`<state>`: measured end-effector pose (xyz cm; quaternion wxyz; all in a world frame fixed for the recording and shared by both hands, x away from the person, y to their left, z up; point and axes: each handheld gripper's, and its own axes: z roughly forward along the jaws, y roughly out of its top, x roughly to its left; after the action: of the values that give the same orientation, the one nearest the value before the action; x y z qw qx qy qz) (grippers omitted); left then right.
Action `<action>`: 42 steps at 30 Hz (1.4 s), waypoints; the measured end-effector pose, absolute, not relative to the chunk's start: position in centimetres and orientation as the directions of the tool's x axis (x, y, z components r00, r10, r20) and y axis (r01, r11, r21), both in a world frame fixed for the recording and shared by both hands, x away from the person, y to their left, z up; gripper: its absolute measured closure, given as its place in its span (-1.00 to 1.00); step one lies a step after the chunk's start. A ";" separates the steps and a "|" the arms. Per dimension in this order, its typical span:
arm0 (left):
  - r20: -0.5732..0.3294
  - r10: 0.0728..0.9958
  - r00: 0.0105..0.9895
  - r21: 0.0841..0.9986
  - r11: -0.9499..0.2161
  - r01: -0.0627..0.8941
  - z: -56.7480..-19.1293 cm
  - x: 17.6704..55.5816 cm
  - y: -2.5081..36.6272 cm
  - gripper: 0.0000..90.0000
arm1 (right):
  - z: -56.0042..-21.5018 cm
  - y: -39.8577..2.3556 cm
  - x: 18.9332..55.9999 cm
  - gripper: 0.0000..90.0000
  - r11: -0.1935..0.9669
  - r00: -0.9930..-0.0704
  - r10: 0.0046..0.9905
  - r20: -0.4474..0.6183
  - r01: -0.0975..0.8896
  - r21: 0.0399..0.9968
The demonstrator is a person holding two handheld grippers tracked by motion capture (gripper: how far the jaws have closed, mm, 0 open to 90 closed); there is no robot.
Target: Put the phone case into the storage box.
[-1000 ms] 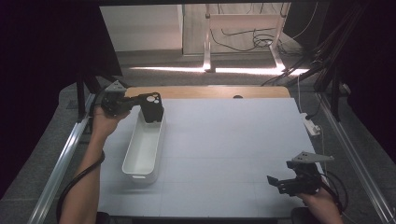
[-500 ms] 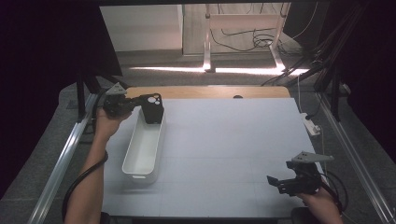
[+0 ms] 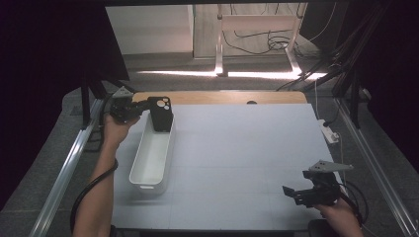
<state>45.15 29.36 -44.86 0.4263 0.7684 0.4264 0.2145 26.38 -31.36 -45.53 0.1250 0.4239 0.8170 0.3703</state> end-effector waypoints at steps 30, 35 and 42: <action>-0.137 0.862 0.487 0.805 -0.189 0.562 -44.1 43.5 28.7 -0.16 | -45.4 -31.3 26.2 -0.96 0.365 -0.607 0.789 0.097 0.589 0.721; -0.151 0.862 0.483 0.804 -0.177 0.567 -44.1 43.2 28.7 -0.30 | -45.4 -31.3 26.2 -0.96 0.368 -0.608 0.788 0.094 0.588 0.720; -0.156 0.860 0.486 0.807 -0.173 0.564 -43.9 42.3 28.6 -0.57 | -45.4 -31.3 26.2 -0.96 0.368 -0.608 0.788 0.093 0.587 0.721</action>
<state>42.29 28.62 -43.93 0.4311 0.7463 0.4772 0.1714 26.16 -31.29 -45.43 0.1353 0.4214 0.8160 0.3719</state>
